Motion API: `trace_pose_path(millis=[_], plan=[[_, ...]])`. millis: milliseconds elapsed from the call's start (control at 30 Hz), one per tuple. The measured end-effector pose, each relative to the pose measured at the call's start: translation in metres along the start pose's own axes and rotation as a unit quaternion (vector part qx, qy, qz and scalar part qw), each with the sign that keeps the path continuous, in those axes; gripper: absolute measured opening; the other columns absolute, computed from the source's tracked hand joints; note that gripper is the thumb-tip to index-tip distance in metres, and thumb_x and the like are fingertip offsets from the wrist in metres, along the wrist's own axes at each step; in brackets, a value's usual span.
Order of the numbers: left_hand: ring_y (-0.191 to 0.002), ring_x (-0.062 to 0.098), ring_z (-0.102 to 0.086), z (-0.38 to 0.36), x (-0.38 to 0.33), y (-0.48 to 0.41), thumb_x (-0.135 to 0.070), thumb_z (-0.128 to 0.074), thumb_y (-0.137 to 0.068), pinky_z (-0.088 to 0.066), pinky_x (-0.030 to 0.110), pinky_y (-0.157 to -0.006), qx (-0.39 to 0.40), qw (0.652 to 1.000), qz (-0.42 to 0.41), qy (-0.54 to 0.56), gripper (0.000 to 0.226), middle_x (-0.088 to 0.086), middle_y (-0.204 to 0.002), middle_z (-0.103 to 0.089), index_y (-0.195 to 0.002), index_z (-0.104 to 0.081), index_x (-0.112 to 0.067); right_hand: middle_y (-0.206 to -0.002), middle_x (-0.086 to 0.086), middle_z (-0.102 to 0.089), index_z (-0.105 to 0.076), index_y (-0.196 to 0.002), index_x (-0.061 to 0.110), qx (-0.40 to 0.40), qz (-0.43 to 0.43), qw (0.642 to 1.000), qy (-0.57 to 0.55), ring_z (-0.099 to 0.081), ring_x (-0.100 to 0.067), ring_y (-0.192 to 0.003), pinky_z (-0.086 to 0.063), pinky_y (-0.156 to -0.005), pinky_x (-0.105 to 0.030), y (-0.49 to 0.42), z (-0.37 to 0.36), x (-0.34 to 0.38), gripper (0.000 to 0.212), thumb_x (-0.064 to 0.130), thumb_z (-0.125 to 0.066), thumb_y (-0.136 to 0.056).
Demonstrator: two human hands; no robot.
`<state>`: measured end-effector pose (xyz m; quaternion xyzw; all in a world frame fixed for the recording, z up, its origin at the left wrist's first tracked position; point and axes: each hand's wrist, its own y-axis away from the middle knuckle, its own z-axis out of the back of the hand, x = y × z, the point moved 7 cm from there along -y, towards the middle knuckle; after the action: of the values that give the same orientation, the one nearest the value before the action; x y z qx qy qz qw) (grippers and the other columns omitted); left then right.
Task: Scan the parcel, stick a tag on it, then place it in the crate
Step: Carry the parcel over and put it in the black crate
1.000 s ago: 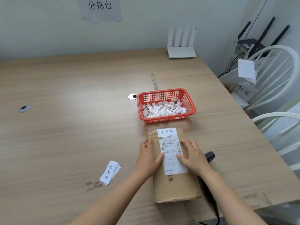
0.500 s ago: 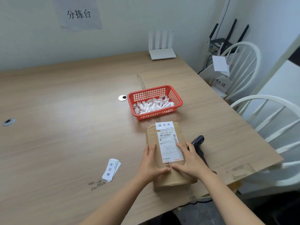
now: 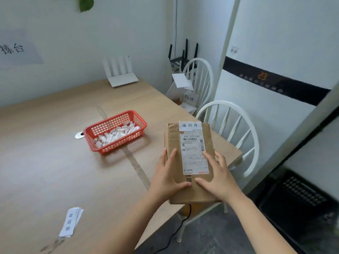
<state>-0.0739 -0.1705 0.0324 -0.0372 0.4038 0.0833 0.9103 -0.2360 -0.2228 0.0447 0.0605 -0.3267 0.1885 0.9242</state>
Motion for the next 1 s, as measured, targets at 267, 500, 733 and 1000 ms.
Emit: trace_pose_path(millis=[267, 500, 733, 1000], plan=[[-0.146, 0.014, -0.004, -0.164, -0.136, -0.005, -0.047, -0.08, -0.06, -0.019, 0.035, -0.118, 0.107, 0.988, -0.106, 0.039, 0.113, 0.0, -0.159, 0.002, -0.147, -0.008, -0.035, -0.153, 0.003, -0.004, -0.021, -0.138, 0.038, -0.089, -0.121, 0.989, -0.003, -0.024, -0.019, -0.138, -0.037, -0.105, -0.04, 0.089, 0.119, -0.161, 0.087, 0.04, -0.072, -0.068], [-0.146, 0.017, -0.007, -0.295, -0.226, 0.014, -0.046, -0.08, -0.061, -0.018, 0.035, -0.117, 0.228, 0.959, -0.167, 0.022, 0.112, -0.001, -0.159, 0.003, -0.147, -0.009, -0.033, -0.152, 0.003, -0.008, -0.025, -0.137, 0.034, -0.16, -0.222, 0.962, -0.01, -0.028, -0.017, -0.135, -0.038, -0.1, -0.034, 0.18, 0.181, -0.272, 0.084, 0.035, -0.073, -0.068], [-0.146, 0.023, -0.011, -0.377, -0.266, -0.011, -0.043, -0.081, -0.062, -0.026, 0.044, -0.117, 0.317, 0.928, -0.196, -0.02, 0.113, 0.002, -0.16, 0.003, -0.147, -0.008, -0.033, -0.152, -0.001, -0.006, -0.025, -0.138, 0.03, -0.188, -0.297, 0.935, -0.047, -0.028, -0.019, -0.135, -0.036, -0.101, -0.035, 0.196, 0.199, -0.349, 0.083, 0.03, -0.073, -0.071], [-0.146, 0.026, -0.01, -0.468, -0.281, -0.078, -0.039, -0.082, -0.061, -0.023, 0.043, -0.118, 0.383, 0.897, -0.213, -0.049, 0.112, 0.006, -0.159, 0.0, -0.146, -0.009, -0.033, -0.152, -0.005, -0.008, -0.028, -0.137, 0.028, -0.205, -0.348, 0.912, -0.075, -0.022, -0.019, -0.137, -0.03, -0.101, -0.029, 0.164, 0.201, -0.444, 0.082, 0.028, -0.074, -0.07]])
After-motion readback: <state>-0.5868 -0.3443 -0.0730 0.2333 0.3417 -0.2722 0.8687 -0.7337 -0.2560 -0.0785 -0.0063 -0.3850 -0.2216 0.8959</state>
